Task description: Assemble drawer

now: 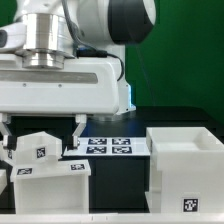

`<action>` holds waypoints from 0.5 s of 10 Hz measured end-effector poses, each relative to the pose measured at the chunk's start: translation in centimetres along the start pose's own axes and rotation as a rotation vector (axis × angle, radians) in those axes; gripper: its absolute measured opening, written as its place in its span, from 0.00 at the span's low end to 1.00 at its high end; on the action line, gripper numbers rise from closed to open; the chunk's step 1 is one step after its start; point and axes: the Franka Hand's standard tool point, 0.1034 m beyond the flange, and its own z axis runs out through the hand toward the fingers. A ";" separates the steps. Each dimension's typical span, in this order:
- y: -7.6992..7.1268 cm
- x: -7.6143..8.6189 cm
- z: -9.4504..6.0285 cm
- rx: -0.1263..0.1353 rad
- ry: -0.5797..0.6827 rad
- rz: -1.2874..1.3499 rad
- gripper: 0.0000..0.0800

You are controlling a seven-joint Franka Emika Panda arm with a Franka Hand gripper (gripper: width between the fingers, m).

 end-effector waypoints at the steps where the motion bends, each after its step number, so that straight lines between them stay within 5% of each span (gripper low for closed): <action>1: -0.3 0.7 0.2 0.026 -0.051 0.018 0.81; 3: -2.0 -0.6 0.2 0.075 -0.177 0.075 0.81; 5: -2.2 -0.2 0.4 0.109 -0.261 0.076 0.81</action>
Offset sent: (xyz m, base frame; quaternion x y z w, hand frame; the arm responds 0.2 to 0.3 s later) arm 0.0000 0.0000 0.0000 0.0000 -0.1938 0.0000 0.9810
